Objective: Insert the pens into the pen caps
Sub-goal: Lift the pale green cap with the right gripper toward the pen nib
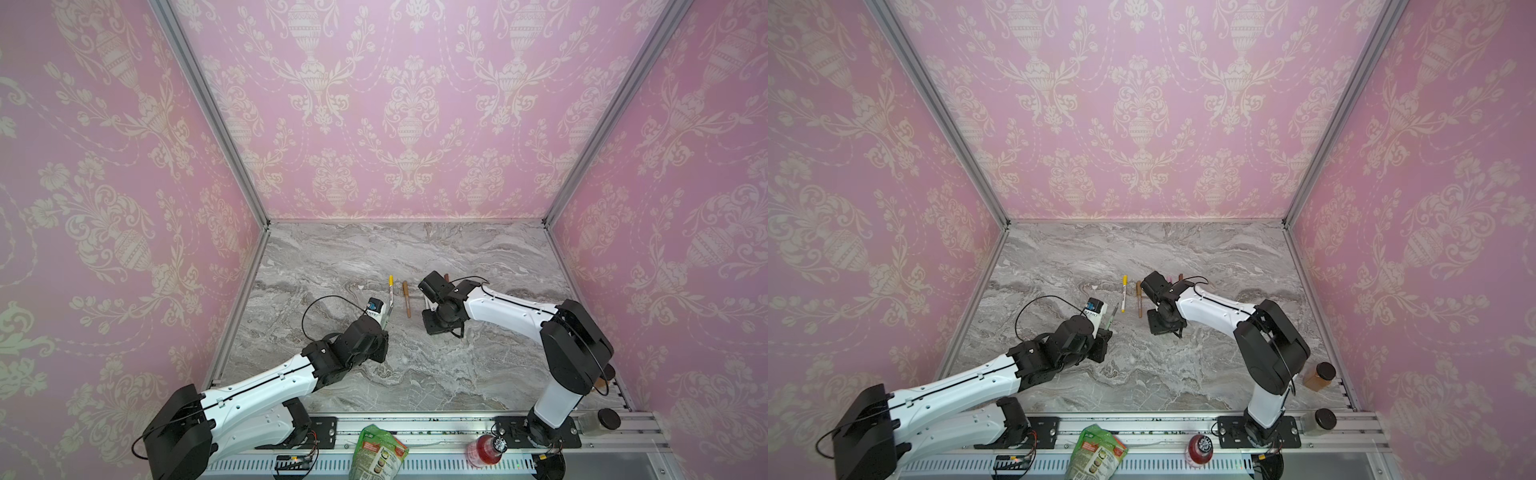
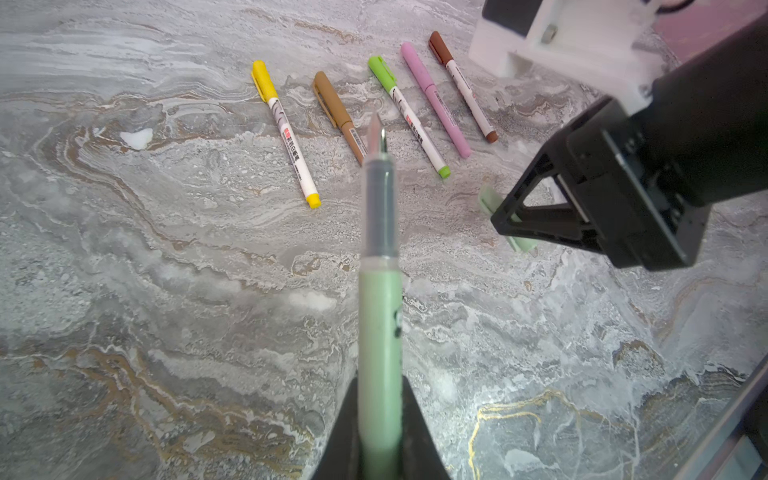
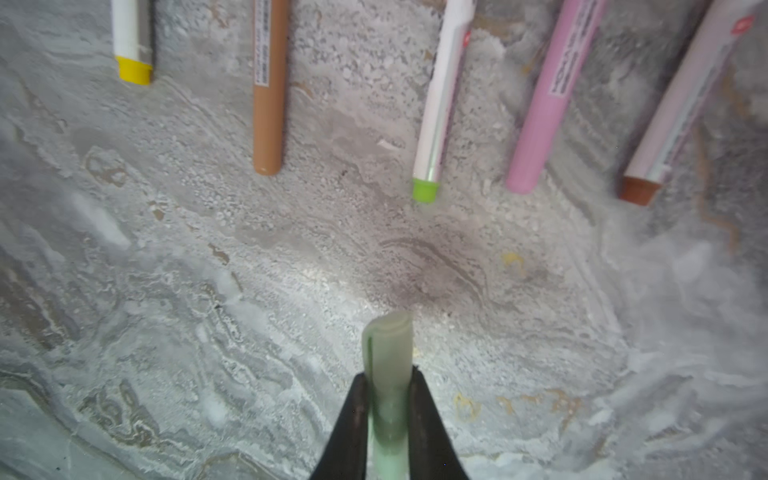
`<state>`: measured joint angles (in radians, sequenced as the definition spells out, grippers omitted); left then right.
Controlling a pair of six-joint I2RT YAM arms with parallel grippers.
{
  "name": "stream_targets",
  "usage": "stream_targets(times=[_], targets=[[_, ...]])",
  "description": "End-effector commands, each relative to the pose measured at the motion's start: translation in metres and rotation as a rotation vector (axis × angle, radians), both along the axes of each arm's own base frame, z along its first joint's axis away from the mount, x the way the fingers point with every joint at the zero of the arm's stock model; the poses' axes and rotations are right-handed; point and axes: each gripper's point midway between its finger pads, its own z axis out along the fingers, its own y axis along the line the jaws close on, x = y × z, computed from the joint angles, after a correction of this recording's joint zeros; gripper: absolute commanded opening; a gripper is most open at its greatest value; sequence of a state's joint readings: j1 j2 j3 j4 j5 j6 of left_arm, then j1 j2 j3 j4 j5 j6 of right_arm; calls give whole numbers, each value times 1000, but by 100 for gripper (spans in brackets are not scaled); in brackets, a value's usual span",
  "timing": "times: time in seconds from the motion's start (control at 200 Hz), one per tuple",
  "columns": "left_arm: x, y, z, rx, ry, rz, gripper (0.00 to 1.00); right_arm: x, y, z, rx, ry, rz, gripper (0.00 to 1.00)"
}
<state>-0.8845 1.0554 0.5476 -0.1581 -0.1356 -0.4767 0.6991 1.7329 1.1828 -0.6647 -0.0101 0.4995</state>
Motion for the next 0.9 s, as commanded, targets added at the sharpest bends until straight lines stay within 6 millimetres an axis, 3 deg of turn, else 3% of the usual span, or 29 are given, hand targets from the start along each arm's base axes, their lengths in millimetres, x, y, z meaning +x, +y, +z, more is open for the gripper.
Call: stream_targets(times=[0.0, 0.29, 0.5, 0.685, 0.896], targets=[[-5, -19, 4, -59, 17, -95, 0, 11, 8, 33, 51, -62, -25, 2], [-15, -43, -6, -149, 86, -174, 0, 35, 34, 92, 263, -159, -78, 0], [-12, -51, -8, -183, 102, -167, 0, 39, 51, 124, 407, -174, -120, 0], [-8, -53, -6, -199, 95, -149, 0, 36, 54, 137, 468, -181, -137, 0], [-7, -54, -2, -206, 85, -147, 0, 33, 56, 130, 479, -159, -141, 0]])
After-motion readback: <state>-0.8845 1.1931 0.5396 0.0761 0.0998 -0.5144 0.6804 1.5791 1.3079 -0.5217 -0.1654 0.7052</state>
